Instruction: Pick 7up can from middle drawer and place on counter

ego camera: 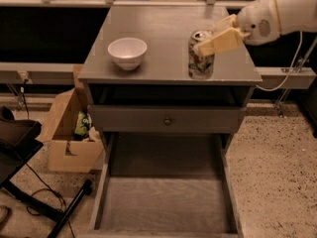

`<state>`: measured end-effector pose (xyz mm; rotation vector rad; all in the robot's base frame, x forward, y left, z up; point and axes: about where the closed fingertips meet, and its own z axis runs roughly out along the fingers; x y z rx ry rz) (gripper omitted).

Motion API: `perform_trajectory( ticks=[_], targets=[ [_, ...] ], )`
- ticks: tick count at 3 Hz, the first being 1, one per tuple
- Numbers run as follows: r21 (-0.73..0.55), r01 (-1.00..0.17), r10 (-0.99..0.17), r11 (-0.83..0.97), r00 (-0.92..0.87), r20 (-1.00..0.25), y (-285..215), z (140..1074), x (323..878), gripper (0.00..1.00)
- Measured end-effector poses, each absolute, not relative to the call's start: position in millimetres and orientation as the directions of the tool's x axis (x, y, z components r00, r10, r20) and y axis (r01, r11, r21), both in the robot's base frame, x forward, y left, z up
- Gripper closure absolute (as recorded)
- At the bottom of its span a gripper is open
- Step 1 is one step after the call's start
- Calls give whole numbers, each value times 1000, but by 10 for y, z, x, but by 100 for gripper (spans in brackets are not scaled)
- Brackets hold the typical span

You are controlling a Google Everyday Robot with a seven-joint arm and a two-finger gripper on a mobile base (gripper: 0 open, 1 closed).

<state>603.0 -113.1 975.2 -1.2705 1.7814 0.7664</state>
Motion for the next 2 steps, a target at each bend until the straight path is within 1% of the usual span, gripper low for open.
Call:
perform_trajectory(
  ticks=[1,2],
  targets=[
    [-42,-909,-416,414,-148,-897,-933,10254,6661,100],
    [-91,-842,-375,531,-138,-917,-772,10352,7343,100]
  ],
)
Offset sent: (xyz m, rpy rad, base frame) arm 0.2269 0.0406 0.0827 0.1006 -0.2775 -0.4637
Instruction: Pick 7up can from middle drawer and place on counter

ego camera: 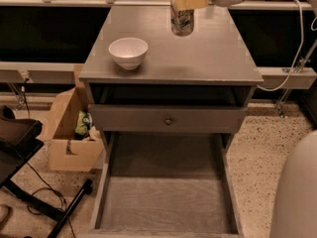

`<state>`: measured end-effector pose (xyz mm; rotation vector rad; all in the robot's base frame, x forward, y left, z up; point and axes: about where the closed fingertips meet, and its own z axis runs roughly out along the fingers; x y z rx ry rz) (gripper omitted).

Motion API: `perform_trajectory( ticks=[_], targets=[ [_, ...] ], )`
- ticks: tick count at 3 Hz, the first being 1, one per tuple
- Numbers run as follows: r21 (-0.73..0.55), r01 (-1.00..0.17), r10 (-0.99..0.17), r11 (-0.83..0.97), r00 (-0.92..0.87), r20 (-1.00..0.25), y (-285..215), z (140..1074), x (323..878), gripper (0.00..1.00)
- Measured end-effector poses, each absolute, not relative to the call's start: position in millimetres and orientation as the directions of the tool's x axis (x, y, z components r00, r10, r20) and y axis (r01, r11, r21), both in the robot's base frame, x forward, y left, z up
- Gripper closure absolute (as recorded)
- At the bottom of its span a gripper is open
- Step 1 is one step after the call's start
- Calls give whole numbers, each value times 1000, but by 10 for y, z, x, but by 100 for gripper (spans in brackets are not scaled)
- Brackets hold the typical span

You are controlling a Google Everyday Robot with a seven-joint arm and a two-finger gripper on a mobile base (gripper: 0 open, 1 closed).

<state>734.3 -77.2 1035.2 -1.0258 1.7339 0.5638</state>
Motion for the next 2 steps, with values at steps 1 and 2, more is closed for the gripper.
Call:
perform_trajectory(
  ticks=[1,2],
  targets=[
    [-102,-750,-329,654,-161,-931,-606,10103,8075,100],
    [-66,-722,-296,689,-196,-935,-428,9647,8510,100]
  ],
)
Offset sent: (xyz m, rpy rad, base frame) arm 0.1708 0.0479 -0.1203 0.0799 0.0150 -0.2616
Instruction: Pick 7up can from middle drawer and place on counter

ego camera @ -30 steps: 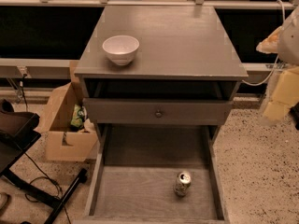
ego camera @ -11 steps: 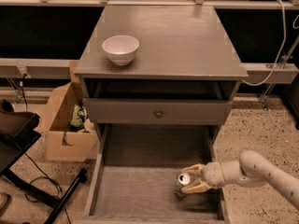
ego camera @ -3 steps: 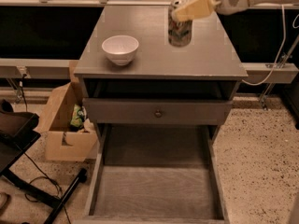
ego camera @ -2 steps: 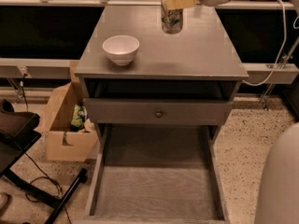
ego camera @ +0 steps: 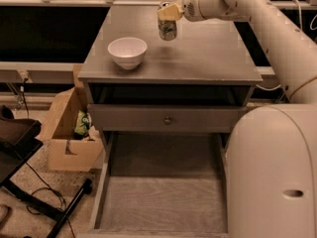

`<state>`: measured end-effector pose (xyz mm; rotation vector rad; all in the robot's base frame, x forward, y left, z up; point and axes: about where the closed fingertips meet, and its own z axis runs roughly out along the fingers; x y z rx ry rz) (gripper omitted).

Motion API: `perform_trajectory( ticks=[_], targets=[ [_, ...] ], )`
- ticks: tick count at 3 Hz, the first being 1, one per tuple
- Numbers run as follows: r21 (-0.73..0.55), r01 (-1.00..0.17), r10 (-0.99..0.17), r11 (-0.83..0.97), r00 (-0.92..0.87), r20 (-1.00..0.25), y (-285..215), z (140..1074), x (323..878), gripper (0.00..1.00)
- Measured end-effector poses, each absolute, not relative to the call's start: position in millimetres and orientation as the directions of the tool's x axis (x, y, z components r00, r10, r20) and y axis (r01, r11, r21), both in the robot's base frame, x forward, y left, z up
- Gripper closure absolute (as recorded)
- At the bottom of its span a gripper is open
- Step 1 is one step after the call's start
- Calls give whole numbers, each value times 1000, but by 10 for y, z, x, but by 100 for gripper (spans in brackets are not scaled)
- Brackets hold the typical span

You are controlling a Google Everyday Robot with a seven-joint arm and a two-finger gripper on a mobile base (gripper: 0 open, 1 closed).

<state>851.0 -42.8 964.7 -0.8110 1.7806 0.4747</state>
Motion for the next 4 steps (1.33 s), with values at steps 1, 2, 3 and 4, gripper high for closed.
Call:
perform_trajectory(
  ticks=[1,2,3,4],
  targets=[
    [-17,-742,-287,671,-238,-928,13,9106,8835,100],
    [8,-755,-294,656,-266,-918,235,8867,8957,100],
    [8,-755,-294,656,-266,-918,235,8912,8956,82],
    [11,-757,-296,653,-268,-917,267,8886,8958,59]
  ],
)
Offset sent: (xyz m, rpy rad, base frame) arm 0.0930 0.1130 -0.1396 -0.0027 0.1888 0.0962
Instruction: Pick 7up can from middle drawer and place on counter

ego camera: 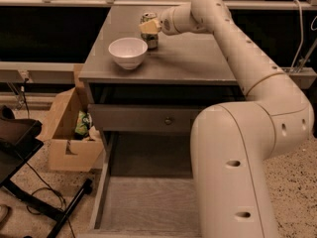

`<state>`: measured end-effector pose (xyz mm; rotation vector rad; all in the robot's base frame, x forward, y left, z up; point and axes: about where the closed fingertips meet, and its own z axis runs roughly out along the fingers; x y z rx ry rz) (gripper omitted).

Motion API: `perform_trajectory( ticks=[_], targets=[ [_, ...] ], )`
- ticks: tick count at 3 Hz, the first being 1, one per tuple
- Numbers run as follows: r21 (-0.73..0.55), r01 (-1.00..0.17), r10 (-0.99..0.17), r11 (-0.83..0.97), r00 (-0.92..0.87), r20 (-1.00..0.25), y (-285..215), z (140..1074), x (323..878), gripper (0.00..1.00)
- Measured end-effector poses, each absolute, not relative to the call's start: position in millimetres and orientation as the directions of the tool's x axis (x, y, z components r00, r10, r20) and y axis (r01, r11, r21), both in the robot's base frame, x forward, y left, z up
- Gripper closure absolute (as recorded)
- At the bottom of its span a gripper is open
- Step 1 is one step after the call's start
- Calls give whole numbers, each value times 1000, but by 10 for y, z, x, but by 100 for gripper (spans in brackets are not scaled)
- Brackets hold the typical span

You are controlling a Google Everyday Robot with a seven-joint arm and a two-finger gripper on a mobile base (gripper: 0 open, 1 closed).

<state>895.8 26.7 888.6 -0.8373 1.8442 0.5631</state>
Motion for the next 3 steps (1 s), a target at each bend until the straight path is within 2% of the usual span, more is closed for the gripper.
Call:
perform_trajectory(
  ticks=[2,3],
  targets=[
    [12,-758,-296,652,-269,-917,280,8879,8958,12],
    [12,-759,-294,651,-267,-918,243,8930,8951,0]
  ],
)
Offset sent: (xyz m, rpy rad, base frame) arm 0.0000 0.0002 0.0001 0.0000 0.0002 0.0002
